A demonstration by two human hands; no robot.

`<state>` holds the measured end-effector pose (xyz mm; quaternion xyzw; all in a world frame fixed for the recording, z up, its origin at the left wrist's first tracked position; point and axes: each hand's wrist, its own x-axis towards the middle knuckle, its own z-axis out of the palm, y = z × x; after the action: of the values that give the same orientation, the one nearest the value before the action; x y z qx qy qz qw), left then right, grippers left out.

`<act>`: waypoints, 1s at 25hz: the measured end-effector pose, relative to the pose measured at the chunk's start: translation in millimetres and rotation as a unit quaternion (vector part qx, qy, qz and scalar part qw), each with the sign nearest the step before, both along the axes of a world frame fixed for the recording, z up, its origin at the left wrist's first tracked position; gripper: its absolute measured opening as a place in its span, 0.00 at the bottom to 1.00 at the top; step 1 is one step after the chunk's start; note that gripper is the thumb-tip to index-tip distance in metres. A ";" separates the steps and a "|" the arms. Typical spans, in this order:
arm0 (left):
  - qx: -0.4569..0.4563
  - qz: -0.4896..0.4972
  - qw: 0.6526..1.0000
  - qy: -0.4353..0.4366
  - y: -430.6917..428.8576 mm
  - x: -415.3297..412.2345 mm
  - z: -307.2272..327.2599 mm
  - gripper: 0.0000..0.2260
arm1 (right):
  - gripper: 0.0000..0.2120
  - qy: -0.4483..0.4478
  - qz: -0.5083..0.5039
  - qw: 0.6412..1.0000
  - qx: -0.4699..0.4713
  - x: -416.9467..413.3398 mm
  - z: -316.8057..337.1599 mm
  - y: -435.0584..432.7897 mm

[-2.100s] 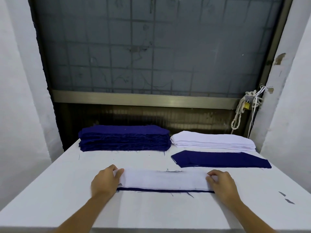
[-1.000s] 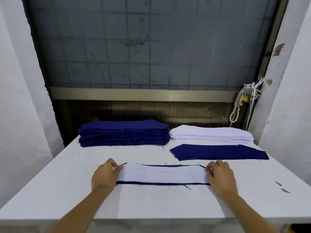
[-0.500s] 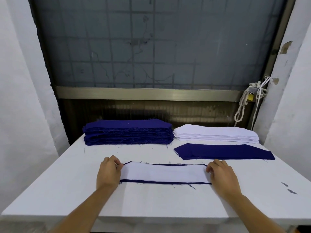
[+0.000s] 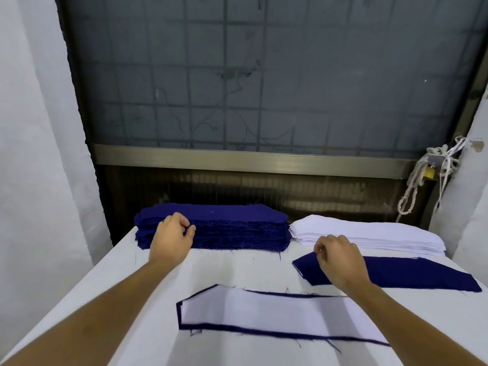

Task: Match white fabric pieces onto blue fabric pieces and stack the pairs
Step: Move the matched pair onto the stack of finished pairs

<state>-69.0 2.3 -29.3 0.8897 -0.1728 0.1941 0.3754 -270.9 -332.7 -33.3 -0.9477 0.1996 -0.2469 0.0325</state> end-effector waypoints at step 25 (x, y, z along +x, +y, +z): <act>0.200 -0.009 0.971 0.131 37.5 183.3 33.8 0.08 | 0.17 0.005 0.071 0.995 0.068 237.9 6.4 26.4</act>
<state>114.3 39.8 4.4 0.9629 -0.1650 0.0341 0.2109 -33.1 -306.2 -26.9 -0.9563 0.1483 -0.2249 0.1134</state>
